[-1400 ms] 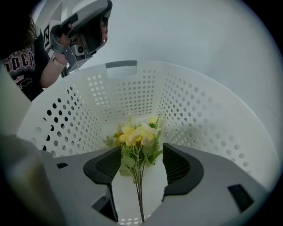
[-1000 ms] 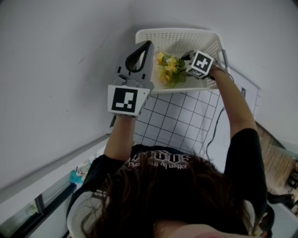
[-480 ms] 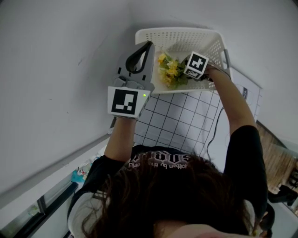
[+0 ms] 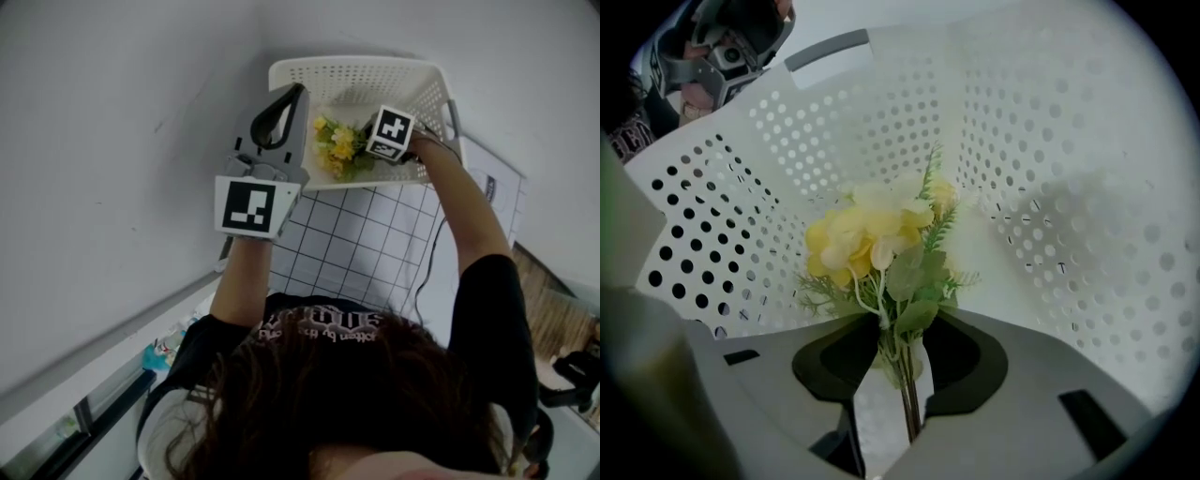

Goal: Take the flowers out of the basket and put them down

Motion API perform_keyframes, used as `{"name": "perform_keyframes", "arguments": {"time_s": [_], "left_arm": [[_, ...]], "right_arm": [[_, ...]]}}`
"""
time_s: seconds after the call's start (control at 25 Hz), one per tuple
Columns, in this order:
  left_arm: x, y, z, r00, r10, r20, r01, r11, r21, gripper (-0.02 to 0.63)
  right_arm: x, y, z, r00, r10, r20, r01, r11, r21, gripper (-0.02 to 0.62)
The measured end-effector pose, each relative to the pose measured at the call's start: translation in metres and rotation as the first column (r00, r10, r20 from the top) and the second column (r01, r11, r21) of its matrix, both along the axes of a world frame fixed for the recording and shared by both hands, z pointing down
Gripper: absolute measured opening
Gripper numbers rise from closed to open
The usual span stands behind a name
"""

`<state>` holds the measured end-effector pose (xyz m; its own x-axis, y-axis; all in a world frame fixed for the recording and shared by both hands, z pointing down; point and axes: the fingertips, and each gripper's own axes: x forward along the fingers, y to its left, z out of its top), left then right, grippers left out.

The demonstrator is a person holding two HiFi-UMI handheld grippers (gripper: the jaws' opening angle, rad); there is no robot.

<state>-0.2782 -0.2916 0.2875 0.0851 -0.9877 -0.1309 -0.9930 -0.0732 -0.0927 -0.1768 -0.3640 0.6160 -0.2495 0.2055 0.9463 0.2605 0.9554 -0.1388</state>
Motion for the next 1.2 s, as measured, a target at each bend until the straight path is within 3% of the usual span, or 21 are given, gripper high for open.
{"name": "perform_keyframes", "arguments": {"time_s": [0.16,0.4,0.64,0.96,1.2], "left_arm": [[0.001,0.001,0.000,1.000,-0.001,0.004,0.001,1.000,-0.001,0.003],[-0.001,0.004,-0.003,1.000,-0.004,-0.001,0.004,1.000,0.005,0.002],[0.001,0.006,-0.009,1.000,0.001,0.008,-0.001,1.000,0.016,0.002],[0.003,0.012,-0.020,1.000,-0.001,0.022,0.001,0.999,0.035,0.003],[0.002,0.021,-0.028,1.000,-0.015,0.027,0.013,0.999,0.048,0.002]], "right_arm": [[-0.009,0.000,-0.011,0.998,0.038,0.051,-0.037,0.999,-0.014,0.109],[-0.016,-0.001,-0.027,0.992,0.061,0.112,-0.060,0.998,-0.012,0.069],[-0.018,-0.002,-0.039,0.986,0.080,0.149,-0.081,0.997,-0.002,0.064],[-0.039,-0.001,-0.078,0.950,0.111,0.292,-0.111,0.994,-0.015,0.061],[-0.047,0.001,-0.100,0.936,0.105,0.336,-0.112,0.994,0.001,0.061]]}}
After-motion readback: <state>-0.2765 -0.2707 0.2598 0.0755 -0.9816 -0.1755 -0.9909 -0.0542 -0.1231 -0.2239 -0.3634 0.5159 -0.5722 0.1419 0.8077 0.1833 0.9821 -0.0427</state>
